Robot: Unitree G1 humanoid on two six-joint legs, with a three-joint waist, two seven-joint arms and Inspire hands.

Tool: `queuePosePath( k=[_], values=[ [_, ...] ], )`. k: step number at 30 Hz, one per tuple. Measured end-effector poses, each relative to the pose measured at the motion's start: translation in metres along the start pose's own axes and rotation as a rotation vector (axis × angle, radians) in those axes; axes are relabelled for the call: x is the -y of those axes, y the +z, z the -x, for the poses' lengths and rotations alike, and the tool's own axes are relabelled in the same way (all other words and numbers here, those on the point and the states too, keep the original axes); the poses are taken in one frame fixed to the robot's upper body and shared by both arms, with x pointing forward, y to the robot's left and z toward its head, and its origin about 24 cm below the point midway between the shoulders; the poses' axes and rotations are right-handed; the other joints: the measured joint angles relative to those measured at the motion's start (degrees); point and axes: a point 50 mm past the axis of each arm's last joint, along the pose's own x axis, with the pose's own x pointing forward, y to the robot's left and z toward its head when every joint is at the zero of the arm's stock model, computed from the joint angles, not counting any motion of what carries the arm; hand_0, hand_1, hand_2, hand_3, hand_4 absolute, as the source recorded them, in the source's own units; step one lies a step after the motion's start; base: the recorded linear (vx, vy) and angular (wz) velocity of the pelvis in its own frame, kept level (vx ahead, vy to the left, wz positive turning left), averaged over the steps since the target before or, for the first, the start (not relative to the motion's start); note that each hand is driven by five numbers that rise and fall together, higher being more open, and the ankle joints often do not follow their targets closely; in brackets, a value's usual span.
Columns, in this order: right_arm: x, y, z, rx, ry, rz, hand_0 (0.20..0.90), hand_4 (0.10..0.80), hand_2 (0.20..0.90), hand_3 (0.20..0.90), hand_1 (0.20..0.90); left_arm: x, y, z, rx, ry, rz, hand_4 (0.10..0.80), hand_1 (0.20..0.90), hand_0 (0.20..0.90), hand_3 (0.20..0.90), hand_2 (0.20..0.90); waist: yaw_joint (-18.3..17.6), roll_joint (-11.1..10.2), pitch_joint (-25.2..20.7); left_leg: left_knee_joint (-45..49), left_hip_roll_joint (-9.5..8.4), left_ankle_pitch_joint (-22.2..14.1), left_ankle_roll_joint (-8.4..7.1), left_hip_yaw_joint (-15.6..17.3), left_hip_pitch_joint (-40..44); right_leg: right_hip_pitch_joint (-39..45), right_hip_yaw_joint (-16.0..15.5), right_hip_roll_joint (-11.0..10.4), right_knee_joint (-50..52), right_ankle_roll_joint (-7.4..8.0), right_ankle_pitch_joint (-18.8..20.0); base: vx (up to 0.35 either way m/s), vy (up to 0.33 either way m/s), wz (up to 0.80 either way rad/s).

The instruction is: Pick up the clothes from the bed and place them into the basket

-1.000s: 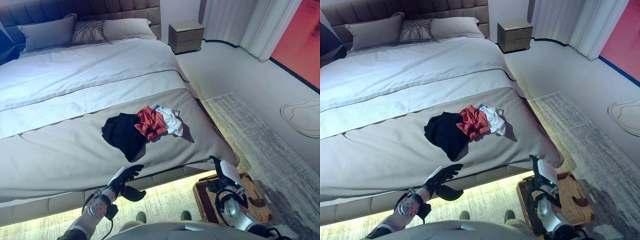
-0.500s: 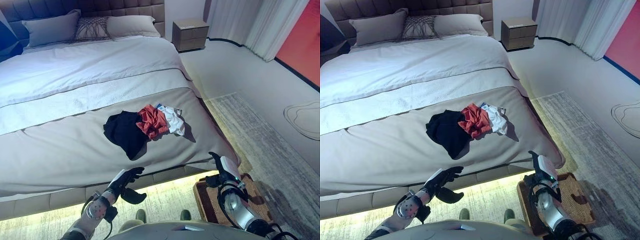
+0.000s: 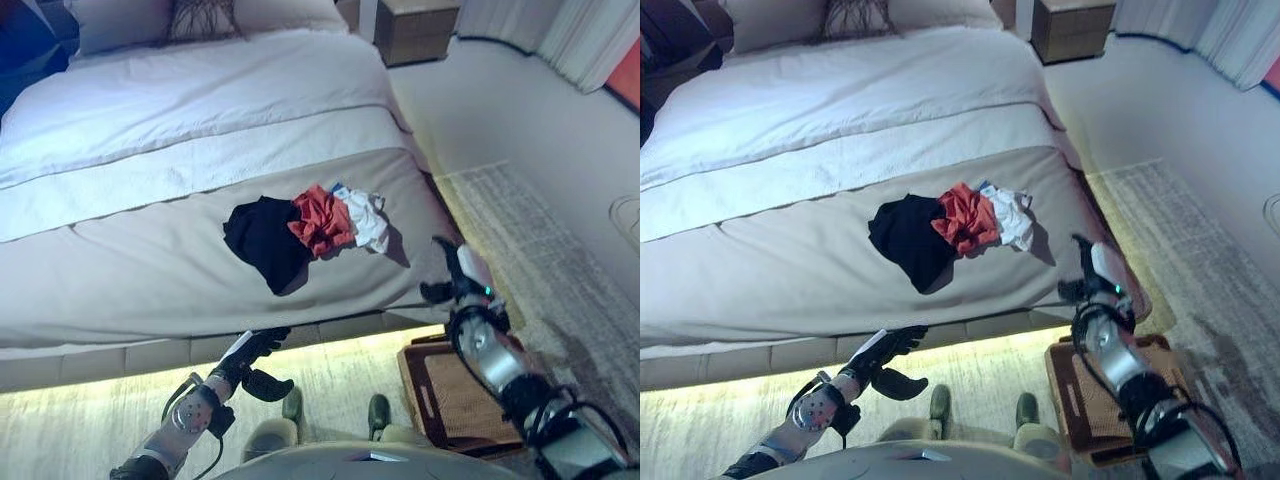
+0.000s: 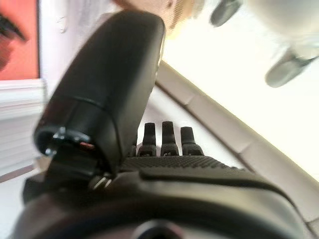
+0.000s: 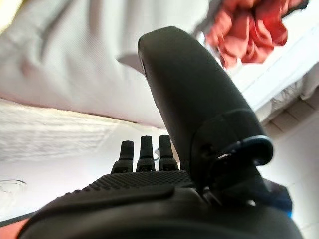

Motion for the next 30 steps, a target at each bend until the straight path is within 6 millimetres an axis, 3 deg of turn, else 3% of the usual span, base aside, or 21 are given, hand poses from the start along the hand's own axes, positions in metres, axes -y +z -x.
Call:
queuePosePath(
  k=[4,6,8,11,14,22,27,30],
  values=[
    [0.059,0.037,-0.044,0.051,-0.176,0.000,0.900,0.800,0.900,0.900,0.900,-0.018,0.032,-0.017,0.125,0.043,-0.012,0.800,0.900,0.900,0.900,0.900,2.7,1.8,7.7,3.5,-0.04,1.7,-1.34,-0.9,-6.2,-6.9,-1.1,-0.2,5.9,-0.60,-0.1,-0.195,-0.005,0.13],
    [0.088,0.051,-0.059,0.050,-0.259,-0.016,0.900,0.800,0.900,0.900,0.900,-0.031,0.051,-0.022,0.204,0.069,-0.027,0.800,0.900,0.900,0.900,0.900,4.8,2.1,11.9,6.8,-0.59,1.3,-1.95,-2.0,-10.6,-13.2,-2.0,-1.1,14.7,-1.36,-3.9,-0.118,-0.051,0.22],
    [0.103,0.056,-0.066,0.024,-0.299,-0.033,0.900,0.800,0.900,0.900,0.900,-0.039,0.062,-0.023,0.250,0.079,-0.040,0.800,0.900,0.900,0.900,0.900,5.8,2.1,15.2,9.0,-1.59,0.6,-2.14,-2.8,-12.2,-16.6,-2.3,-2.6,21.7,-2.33,-7.4,-0.077,-0.035,0.34],
    [0.113,0.056,-0.072,-0.021,-0.320,-0.067,0.900,0.800,0.900,0.900,0.900,-0.046,0.066,-0.023,0.274,0.097,0.008,0.800,0.900,0.900,0.900,0.900,8.3,1.9,16.2,13.5,-4.17,-1.4,-1.21,-3.6,-17.2,-23.7,-2.0,-5.8,31.5,-2.68,-12.2,-0.086,-0.026,0.30],
    [0.119,0.066,-0.074,-0.011,-0.332,-0.118,0.900,0.800,0.900,0.900,0.900,-0.052,0.069,-0.019,0.305,0.105,0.011,0.800,0.900,0.900,0.900,0.900,9.7,1.8,17.4,18.9,-5.03,-3.3,-0.86,-3.8,-21.3,-27.3,-1.8,-6.7,36.4,-3.10,-13.8,-0.054,-0.007,0.11],
    [0.154,0.094,-0.082,-0.016,-0.420,-0.207,0.900,0.800,0.900,0.900,0.900,-0.053,0.099,-0.014,0.475,0.092,0.089,0.800,0.900,0.900,0.900,0.900,9.8,1.7,17.5,29.8,-5.77,-6.5,-0.78,-5.0,-32.1,-36.0,-2.1,-7.5,44.0,-4.23,-16.0,-0.019,-0.036,0.07],
    [0.166,0.097,-0.083,-0.026,-0.443,-0.157,0.900,0.800,0.900,0.900,0.900,-0.055,0.111,-0.010,0.541,0.084,0.089,0.800,0.900,0.900,0.900,0.900,10.1,1.8,17.5,32.4,-6.10,-7.0,-1.02,-5.6,-36.5,-40.1,-2.2,-7.9,46.6,-4.35,-16.3,0.057,-0.043,0.05],
    [0.184,0.103,-0.085,-0.063,-0.484,-0.088,0.900,0.800,0.900,0.900,0.900,-0.056,0.114,-0.005,0.560,0.079,0.082,0.800,0.900,0.900,0.900,0.900,10.4,1.9,17.5,33.7,-6.28,-8.0,-0.86,-5.9,-39.7,-43.4,-2.0,-7.9,47.7,-4.32,-16.3,0.043,-0.040,0.01]
  ],
)
